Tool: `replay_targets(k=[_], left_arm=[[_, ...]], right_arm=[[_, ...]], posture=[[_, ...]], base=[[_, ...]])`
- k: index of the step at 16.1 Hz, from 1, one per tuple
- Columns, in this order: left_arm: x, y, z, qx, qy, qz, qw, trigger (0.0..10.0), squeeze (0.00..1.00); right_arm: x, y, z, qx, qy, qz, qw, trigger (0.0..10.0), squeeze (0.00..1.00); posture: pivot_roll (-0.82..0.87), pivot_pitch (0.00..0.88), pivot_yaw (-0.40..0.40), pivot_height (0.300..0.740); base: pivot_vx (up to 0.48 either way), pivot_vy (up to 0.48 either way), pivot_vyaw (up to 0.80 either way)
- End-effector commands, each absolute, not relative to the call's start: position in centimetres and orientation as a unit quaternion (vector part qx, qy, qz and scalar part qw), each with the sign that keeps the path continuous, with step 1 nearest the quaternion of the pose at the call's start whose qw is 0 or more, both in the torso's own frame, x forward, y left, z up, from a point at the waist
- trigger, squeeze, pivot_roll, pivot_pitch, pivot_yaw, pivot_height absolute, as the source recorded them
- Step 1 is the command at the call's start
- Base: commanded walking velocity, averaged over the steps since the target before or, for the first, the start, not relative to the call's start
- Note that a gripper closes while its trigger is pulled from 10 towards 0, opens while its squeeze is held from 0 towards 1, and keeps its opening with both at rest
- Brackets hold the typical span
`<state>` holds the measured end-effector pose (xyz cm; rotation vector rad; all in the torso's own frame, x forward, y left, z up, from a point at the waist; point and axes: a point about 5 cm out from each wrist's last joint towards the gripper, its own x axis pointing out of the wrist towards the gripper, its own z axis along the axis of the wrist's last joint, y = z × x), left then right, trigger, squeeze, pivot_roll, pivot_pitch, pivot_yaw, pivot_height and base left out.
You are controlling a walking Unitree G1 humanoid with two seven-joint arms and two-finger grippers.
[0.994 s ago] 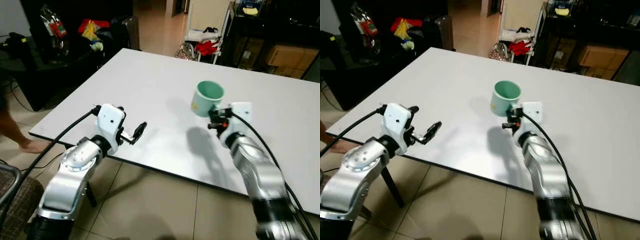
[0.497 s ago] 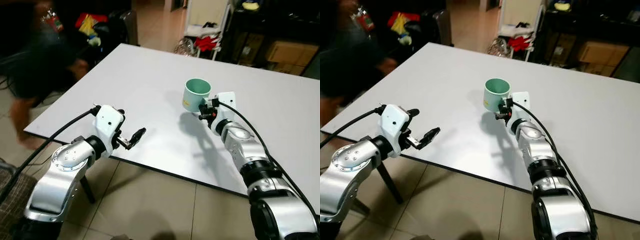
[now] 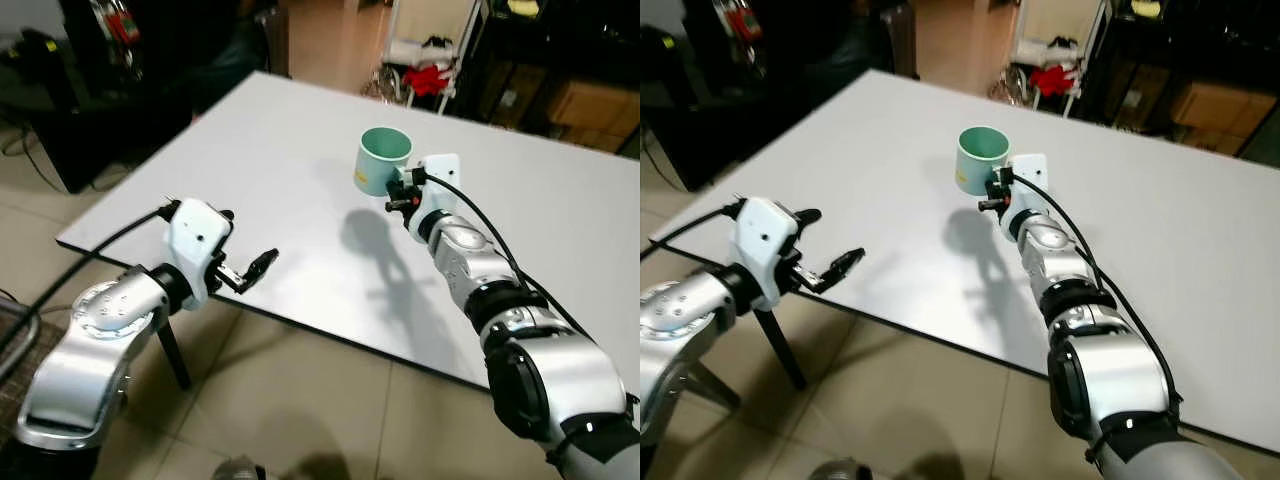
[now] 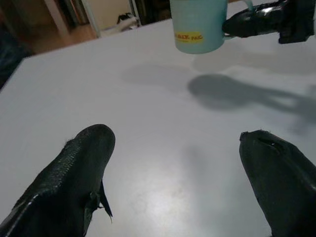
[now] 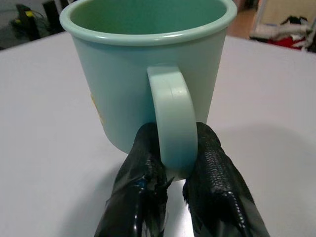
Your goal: Setting the table
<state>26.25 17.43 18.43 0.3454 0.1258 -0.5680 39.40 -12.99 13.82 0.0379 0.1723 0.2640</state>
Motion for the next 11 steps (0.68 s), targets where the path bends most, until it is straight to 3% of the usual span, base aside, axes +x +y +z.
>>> replay_targets(k=[1, 11], left_arm=[[26.0, 17.4, 19.6, 0.176, 0.053, -0.289, 0.939, 10.0, 0.0], [23.9, 16.3, 20.7, 0.154, 0.063, -0.324, 0.931, 10.0, 0.0]], right_arm=[[39.7, -13.1, 14.4, 0.018, 0.081, 0.118, 0.99, 10.0, 0.0], [40.7, -13.0, 16.6, 0.018, 0.065, 0.107, 0.992, 10.0, 0.0]], posture=[[0.25, 0.181, -0.089, 0.74], [0.27, 0.27, -0.121, 0.74]], base=[[0.0, 0.0, 0.0], [0.0, 0.0, 0.0]])
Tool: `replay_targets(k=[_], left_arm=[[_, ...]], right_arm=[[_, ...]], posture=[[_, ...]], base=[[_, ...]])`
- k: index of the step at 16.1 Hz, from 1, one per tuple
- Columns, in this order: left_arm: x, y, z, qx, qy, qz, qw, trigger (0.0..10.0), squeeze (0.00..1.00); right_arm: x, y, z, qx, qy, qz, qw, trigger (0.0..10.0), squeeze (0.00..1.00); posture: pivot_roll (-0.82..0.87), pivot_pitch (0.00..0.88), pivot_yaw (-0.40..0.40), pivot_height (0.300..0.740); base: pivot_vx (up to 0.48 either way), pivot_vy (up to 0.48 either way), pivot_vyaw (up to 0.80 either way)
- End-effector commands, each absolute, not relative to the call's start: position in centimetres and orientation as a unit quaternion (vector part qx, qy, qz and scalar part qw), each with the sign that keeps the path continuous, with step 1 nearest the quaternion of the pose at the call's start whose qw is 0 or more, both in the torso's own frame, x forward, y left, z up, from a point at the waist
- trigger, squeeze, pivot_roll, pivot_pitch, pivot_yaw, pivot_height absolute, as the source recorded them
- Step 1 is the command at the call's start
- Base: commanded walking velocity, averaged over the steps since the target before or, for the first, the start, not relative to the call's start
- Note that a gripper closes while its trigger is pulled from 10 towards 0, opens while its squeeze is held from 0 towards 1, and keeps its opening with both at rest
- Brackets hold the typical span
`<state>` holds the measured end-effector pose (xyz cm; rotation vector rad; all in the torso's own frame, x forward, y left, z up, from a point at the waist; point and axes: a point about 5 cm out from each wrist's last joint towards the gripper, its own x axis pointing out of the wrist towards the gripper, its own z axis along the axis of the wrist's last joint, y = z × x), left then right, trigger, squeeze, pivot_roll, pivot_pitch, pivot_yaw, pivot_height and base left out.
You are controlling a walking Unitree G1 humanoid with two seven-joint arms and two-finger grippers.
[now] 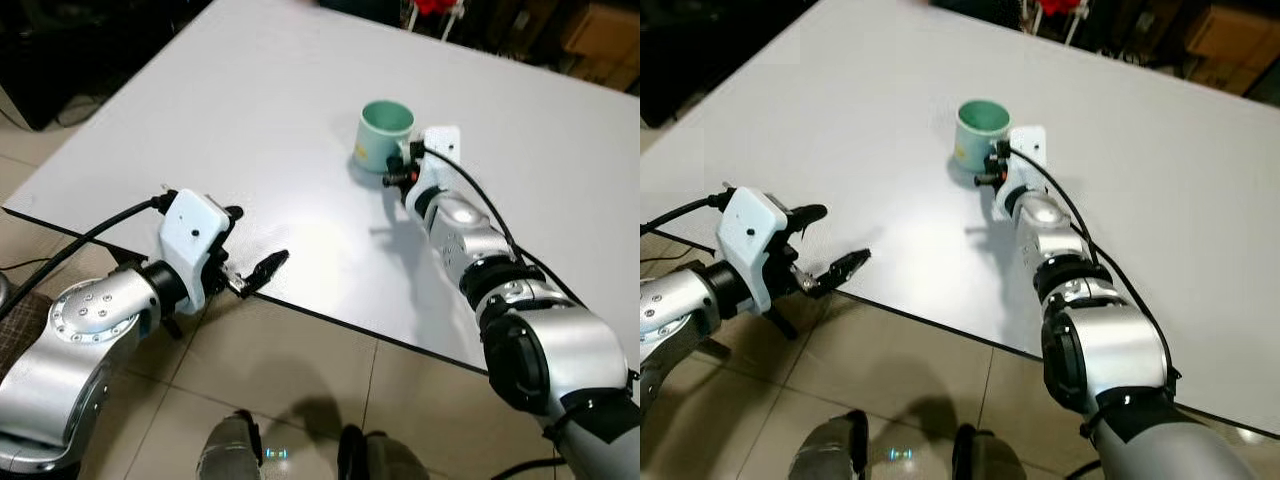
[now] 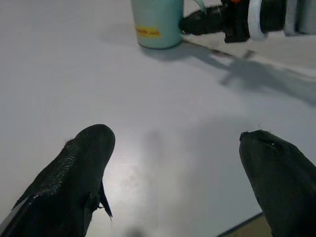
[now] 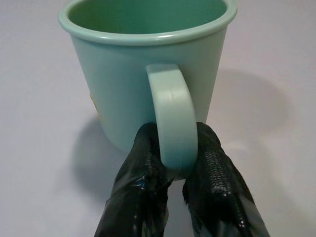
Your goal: Setting the table
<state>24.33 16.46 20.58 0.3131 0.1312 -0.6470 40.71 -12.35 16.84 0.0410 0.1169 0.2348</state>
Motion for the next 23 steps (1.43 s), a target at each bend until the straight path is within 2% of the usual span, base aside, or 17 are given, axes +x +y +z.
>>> replay_targets(k=[1, 4, 5, 6, 11, 13, 16, 17, 19, 20, 23], left_arm=[[23.8, 16.4, 20.8, 0.154, 0.065, -0.322, 0.932, 10.0, 0.0], [23.8, 16.4, 20.9, 0.154, 0.068, -0.319, 0.933, 10.0, 0.0], [23.7, 16.4, 21.0, 0.154, 0.069, -0.319, 0.933, 10.0, 0.0], [23.7, 16.5, 21.0, 0.154, 0.07, -0.319, 0.933, 10.0, 0.0], [23.9, 16.3, 20.9, 0.151, 0.071, -0.323, 0.932, 10.0, 0.0], [24.3, 16.1, 20.6, 0.148, 0.067, -0.327, 0.931, 10.0, 0.0], [24.4, 15.8, 20.2, 0.14, 0.064, -0.332, 0.93, 10.0, 0.0], [24.6, 15.6, 19.6, 0.127, 0.067, -0.328, 0.934, 10.0, 0.0], [25.0, 15.2, 18.8, 0.102, 0.071, -0.32, 0.939, 10.0, 0.0], [25.3, 15.1, 18.5, 0.099, 0.07, -0.315, 0.941, 10.0, 0.0], [26.4, 15.2, 17.4, 0.071, 0.051, -0.235, 0.968, 10.0, 0.0]], right_arm=[[40.7, -12.9, 16.7, 0.017, 0.064, 0.108, 0.992, 10.0, 0.0], [40.9, -12.9, 17.1, 0.024, 0.062, 0.105, 0.992, 10.0, 0.0], [40.9, -13.0, 17.1, 0.025, 0.062, 0.103, 0.992, 10.0, 0.41], [40.9, -13.1, 17.2, 0.028, 0.062, 0.101, 0.993, 10.0, 1.0], [40.9, -13.7, 17.4, 0.057, 0.05, 0.101, 0.992, 10.0, 1.0], [40.8, -14.4, 17.3, 0.071, 0.037, 0.111, 0.991, 10.0, 1.0], [40.2, -15.0, 16.8, 0.078, 0.021, 0.149, 0.985, 10.0, 1.0], [39.7, -15.4, 16.2, 0.076, 0.013, 0.164, 0.983, 10.0, 1.0], [38.6, -16.3, 15.3, 0.074, -0.01, 0.177, 0.981, 10.0, 1.0], [37.6, -16.7, 15.2, 0.075, -0.024, 0.18, 0.98, 10.0, 1.0], [31.5, -16.6, 15.3, 0.082, -0.05, 0.17, 0.981, 10.0, 1.0]], posture=[[0.27, 0.271, -0.123, 0.74], [0.27, 0.271, -0.124, 0.74], [0.28, 0.269, -0.126, 0.74], [0.28, 0.269, -0.126, 0.74], [0.27, 0.237, -0.124, 0.74], [0.24, 0.171, -0.116, 0.74], [0.21, 0.117, -0.103, 0.74], [0.18, 0.054, -0.08, 0.74], [0.13, 0.0, -0.058, 0.74], [0.12, 0.0, -0.049, 0.74], [0.06, 0.0, -0.028, 0.74]], base=[[0.0, 0.0, 0.0], [0.0, 0.0, 0.0], [0.0, 0.0, 0.0], [0.0, 0.0, 0.0], [0.0, 0.0, 0.0], [0.0, 0.0, 0.0], [0.0, 0.0, 0.0], [0.0, 0.0, 0.0], [0.0, 0.0, 0.0], [0.0, 0.0, 0.0], [0.0, 0.0, 0.0]])
